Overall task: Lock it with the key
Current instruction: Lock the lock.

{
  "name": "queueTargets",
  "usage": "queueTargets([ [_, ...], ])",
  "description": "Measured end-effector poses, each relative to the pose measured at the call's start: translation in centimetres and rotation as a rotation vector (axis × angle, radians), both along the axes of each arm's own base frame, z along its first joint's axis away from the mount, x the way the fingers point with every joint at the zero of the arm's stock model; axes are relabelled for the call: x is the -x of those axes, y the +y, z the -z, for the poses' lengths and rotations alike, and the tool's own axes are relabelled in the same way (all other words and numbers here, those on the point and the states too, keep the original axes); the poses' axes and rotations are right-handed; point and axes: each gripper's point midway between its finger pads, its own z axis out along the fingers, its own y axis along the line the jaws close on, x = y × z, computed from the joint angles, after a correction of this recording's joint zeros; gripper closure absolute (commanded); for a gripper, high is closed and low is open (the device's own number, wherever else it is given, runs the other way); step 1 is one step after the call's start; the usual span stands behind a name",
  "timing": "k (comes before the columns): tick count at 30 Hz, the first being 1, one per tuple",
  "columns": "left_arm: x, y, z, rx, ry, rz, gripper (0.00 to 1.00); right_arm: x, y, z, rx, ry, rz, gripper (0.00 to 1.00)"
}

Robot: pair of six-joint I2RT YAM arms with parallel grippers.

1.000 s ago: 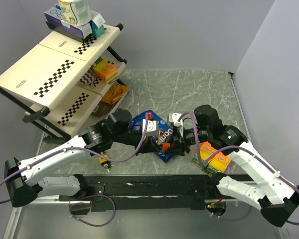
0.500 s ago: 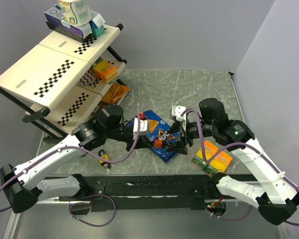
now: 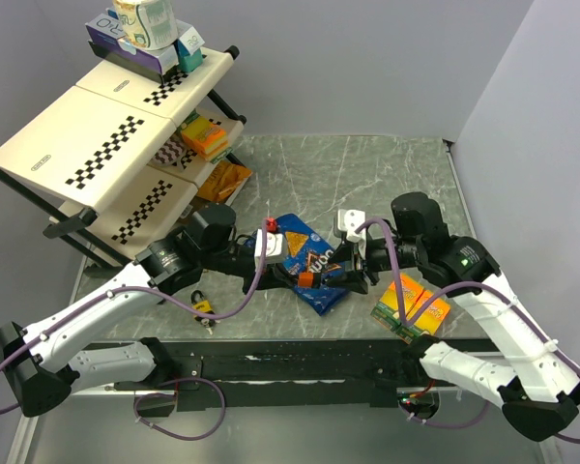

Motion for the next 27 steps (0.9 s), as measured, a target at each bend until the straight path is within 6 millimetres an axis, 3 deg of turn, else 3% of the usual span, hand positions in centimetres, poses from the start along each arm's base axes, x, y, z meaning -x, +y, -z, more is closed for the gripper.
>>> queueTargets([
  [9, 0.0, 0.0, 0.0, 0.0, 0.003, -0.001, 0.99, 0.9, 0.3, 1.0, 0.02, 0.05, -0.068, 0.58],
  [12, 0.0, 0.0, 0.0, 0.0, 0.003, -0.001, 0.99, 0.8, 0.4, 1.5, 0.034, 0.066, -0.073, 0.74],
  [13, 0.0, 0.0, 0.0, -0.001, 0.003, -0.003, 0.99, 0.8, 0.4, 1.6, 0.036, 0.071, -0.076, 0.84],
  [17, -0.1, 0.1, 0.1, -0.005, 0.005, -0.008, 0.99, 0.7, 0.3, 1.7, 0.042, 0.067, -0.074, 1.0],
  [27, -0.8, 0.8, -0.1, 0.011, -0.006, -0.004, 0.99, 0.0, 0.2, 1.4, 0.033, 0.014, -0.068, 1.0],
])
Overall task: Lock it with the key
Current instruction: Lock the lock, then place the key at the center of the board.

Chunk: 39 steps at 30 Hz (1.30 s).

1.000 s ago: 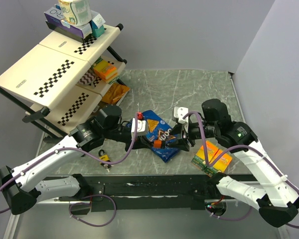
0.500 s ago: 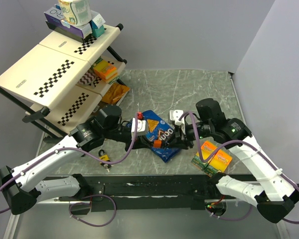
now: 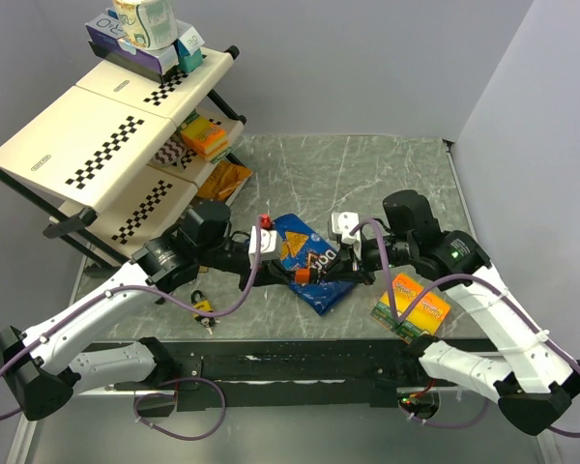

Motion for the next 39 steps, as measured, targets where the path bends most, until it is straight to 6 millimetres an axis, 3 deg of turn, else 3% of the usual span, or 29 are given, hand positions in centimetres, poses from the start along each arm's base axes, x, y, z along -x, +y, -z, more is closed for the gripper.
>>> queueTargets([
  [12, -1.2, -0.5, -1.7, 0.076, -0.129, 0.008, 0.99, -1.7, -1.4, -2.2, -0.113, -0.056, -0.008, 1.0],
  [17, -1.9, 2.1, 0.7, -0.011, -0.066, -0.064, 0.99, -2.6, -4.8, -0.2, 0.0, -0.001, 0.131, 1.0],
  [22, -1.7, 2.5, 1.6, -0.044, -0.033, -0.072, 0.99, -2.0, -5.6, 1.1, 0.055, 0.061, 0.149, 1.0],
  [26, -1.7, 2.6, 1.6, -0.045, -0.031, -0.074, 0.99, -2.8, -6.6, 1.4, 0.062, 0.083, 0.211, 1.0],
  [31, -2.1, 2.5, 2.1, -0.061, -0.019, -0.088, 0.99, -7.1, -9.1, 2.6, 0.062, 0.192, 0.413, 1.0],
  [34, -2.6, 2.2, 3.2, -0.1, 0.03, -0.1, 0.99, -11.8, -11.7, 4.4, 0.073, 0.269, 0.58, 1.0],
  [39, -3.5, 1.6, 4.5, -0.142, 0.085, -0.119, 0.99, -21.4, -18.6, 5.7, 0.027, 0.403, 0.885, 1.0],
])
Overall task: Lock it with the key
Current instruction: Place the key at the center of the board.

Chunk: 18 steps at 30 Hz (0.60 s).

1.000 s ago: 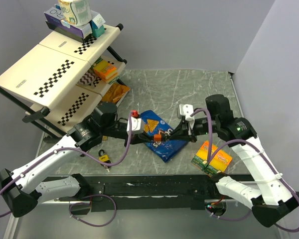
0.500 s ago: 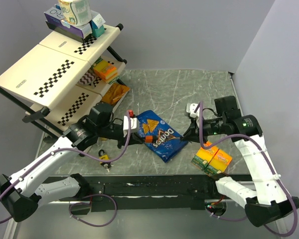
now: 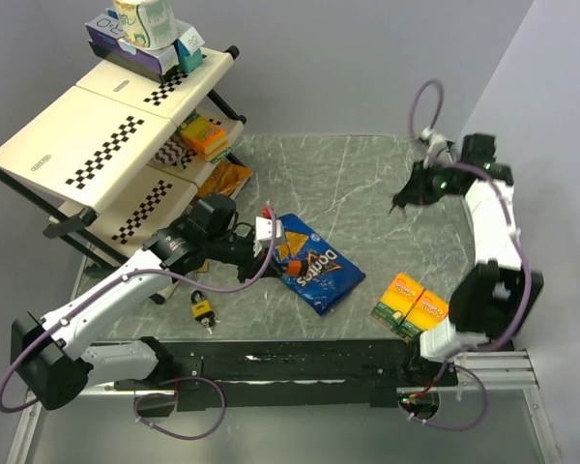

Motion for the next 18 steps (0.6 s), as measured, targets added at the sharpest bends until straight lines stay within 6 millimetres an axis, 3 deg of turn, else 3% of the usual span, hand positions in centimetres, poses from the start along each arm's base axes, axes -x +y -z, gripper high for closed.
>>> queueTargets([
  [3, -0.1, -0.1, 0.0, 0.001, 0.013, -0.007, 0.99, -5.4, -4.2, 0.0, -0.03, 0.005, 0.132, 1.0],
  [6, -0.3, -0.3, -0.2, 0.012, 0.013, -0.013, 0.99, -9.6, -8.1, 1.3, -0.039, 0.02, 0.239, 1.0],
  [11, -0.7, -0.8, -0.2, 0.022, 0.019, -0.02, 0.99, -13.9, -12.0, 5.6, -0.005, 0.083, 0.363, 1.0],
  [18, -0.9, -1.0, -0.2, 0.03, 0.024, -0.027, 0.99, -17.3, -14.7, 10.3, 0.04, 0.132, 0.449, 1.0],
])
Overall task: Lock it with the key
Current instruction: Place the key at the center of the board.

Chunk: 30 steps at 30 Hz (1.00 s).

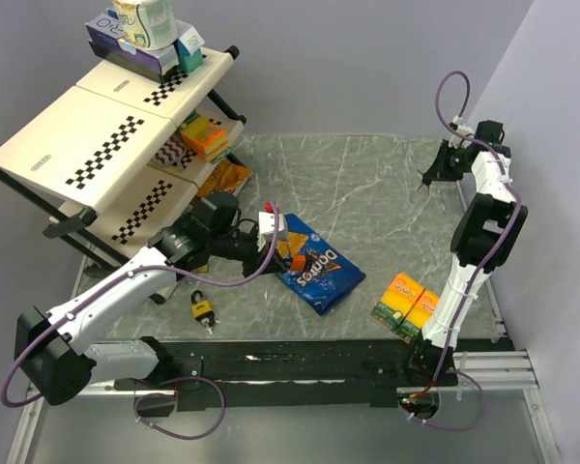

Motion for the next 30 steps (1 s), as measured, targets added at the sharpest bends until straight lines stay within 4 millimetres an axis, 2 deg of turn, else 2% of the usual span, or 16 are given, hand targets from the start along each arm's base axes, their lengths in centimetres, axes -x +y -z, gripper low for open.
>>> queueTargets([
  [5, 0.0, 0.0, 0.0, -0.001, 0.001, 0.0, 0.99, -1.7, -1.0, 1.8, 0.003, 0.006, 0.02, 0.99],
  [8, 0.0, 0.0, 0.0, 0.0, 0.001, 0.0, 0.99, -2.1, -1.1, 3.2, -0.011, 0.022, 0.023, 0.98],
  [13, -0.1, -0.1, 0.2, -0.003, 0.008, -0.001, 0.99, -3.4, -1.6, 4.2, -0.012, 0.022, 0.021, 0.93],
  [14, -0.1, -0.1, 0.3, -0.005, 0.011, -0.002, 0.99, -3.4, -1.6, 4.4, -0.013, 0.024, 0.021, 0.9],
  [15, -0.2, -0.2, 0.5, -0.008, 0.018, -0.003, 0.99, -3.4, -1.6, 4.6, -0.013, 0.028, 0.019, 0.81],
  [20, -0.2, -0.3, 0.8, -0.014, 0.034, -0.008, 0.99, -3.3, -1.6, 5.1, -0.012, 0.035, 0.013, 0.75],
  [21, -0.2, -0.3, 0.8, -0.014, 0.034, -0.008, 0.99, -3.3, -1.6, 5.1, -0.012, 0.034, 0.012, 0.6],
  [23, -0.2, -0.3, 0.8, -0.014, 0.034, -0.008, 0.99, -3.3, -1.6, 5.1, -0.011, 0.035, 0.011, 0.49],
  [24, -0.2, -0.3, 0.8, -0.014, 0.036, -0.009, 0.99, -3.3, -1.6, 5.1, -0.011, 0.035, 0.012, 0.39],
  [27, -0.2, -0.3, 0.8, -0.014, 0.041, -0.012, 0.99, -3.4, -1.6, 5.1, -0.008, 0.031, 0.01, 0.25],
  [30, -0.1, -0.3, 0.7, -0.014, 0.062, -0.021, 0.99, -3.4, -1.7, 5.1, -0.001, 0.028, 0.005, 0.2],
])
